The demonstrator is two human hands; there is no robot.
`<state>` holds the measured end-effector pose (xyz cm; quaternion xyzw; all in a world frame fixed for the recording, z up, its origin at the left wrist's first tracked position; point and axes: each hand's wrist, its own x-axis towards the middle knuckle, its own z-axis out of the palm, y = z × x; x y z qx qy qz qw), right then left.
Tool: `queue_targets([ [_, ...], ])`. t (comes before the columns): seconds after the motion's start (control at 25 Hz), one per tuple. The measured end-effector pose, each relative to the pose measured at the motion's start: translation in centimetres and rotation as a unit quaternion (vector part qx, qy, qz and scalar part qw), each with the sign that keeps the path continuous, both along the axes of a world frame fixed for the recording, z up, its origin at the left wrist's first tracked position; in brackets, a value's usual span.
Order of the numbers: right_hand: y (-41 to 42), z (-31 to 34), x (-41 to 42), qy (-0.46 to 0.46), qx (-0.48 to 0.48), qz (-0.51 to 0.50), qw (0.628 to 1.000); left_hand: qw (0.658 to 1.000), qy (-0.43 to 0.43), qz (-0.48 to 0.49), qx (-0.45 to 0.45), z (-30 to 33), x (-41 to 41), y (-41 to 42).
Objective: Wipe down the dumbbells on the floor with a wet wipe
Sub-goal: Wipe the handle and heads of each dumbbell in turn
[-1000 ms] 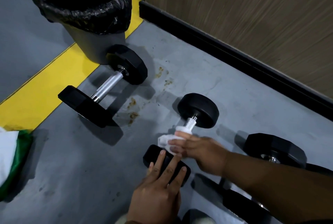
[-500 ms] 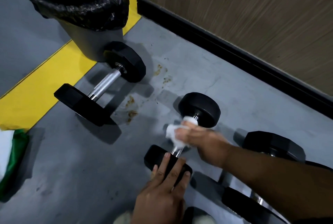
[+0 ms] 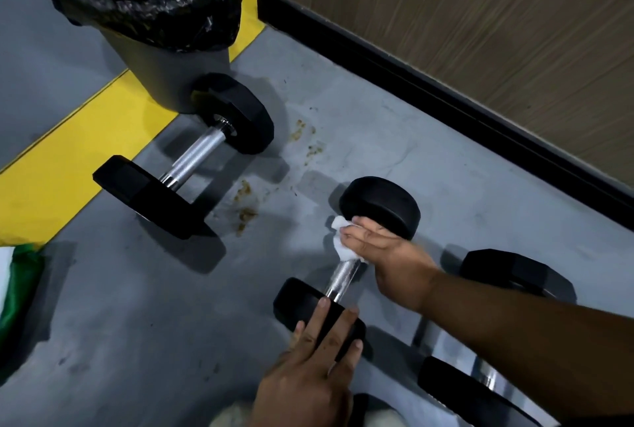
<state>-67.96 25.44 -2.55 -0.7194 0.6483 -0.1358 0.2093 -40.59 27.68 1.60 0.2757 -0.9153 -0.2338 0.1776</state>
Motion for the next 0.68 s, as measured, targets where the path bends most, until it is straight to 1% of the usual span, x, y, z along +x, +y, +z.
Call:
queue_targets([
  [0.04, 0.9, 0.1, 1.1, -0.005, 0.003, 0.000, 1.000, 1.000, 0.003, -0.003, 0.001, 0.3, -0.1, 0.1],
  [0.08, 2.0, 0.1, 2.4, -0.009, 0.005, 0.032, 0.999, 1.000, 0.008, -0.006, 0.005, 0.5, -0.1, 0.2],
  [0.16, 3.7, 0.6, 4.2, -0.014, 0.011, 0.135, 0.991, 1.000, 0.009, -0.012, 0.006, 0.6, -0.3, 0.2],
  [0.2, 3.7, 0.6, 3.9, -0.006, 0.009, 0.173, 0.985, 1.000, 0.006, -0.015, 0.003, 0.7, -0.3, 0.2],
  [0.24, 3.2, 0.6, 3.0, 0.003, -0.001, 0.180, 0.984, 1.000, 0.001, -0.023, 0.000, 0.8, -0.4, 0.2],
  [0.28, 2.4, 0.5, 1.8, 0.008, -0.010, 0.154, 0.988, 0.999, -0.002, -0.033, -0.009, 0.6, -0.4, 0.4],
  [0.36, 1.7, 0.3, -0.1, 0.018, -0.008, 0.050, 0.999, 0.999, -0.007, -0.053, -0.011, 0.1, -0.3, 0.9],
  [0.4, 1.8, 0.4, -0.3, 0.029, 0.001, 0.014, 0.999, 0.998, -0.003, -0.059, -0.003, -0.2, -0.3, 1.1],
  [0.44, 2.1, 0.6, 0.2, 0.039, 0.003, 0.005, 0.999, 0.998, 0.001, -0.059, 0.014, -0.3, -0.3, 1.3],
  [0.48, 2.7, 0.7, 1.0, 0.047, 0.008, 0.024, 0.999, 0.998, 0.002, -0.052, 0.038, -0.3, -0.4, 1.4],
  [0.52, 3.4, 1.0, 2.1, 0.046, 0.020, 0.064, 0.997, 0.997, 0.007, -0.038, 0.066, -0.2, -0.5, 1.5],
  [0.6, 4.3, 1.1, 3.1, 0.036, 0.015, 0.168, 0.985, 0.996, 0.018, -0.006, 0.087, 0.1, -0.5, 1.3],
  [0.64, 4.2, 1.0, 2.7, 0.033, 0.003, 0.196, 0.980, 0.996, 0.015, -0.016, 0.085, 0.2, -0.5, 1.2],
  [0.68, 3.6, 1.0, 1.8, 0.027, 0.001, 0.183, 0.983, 0.997, 0.005, -0.038, 0.066, 0.1, -0.5, 1.2],
])
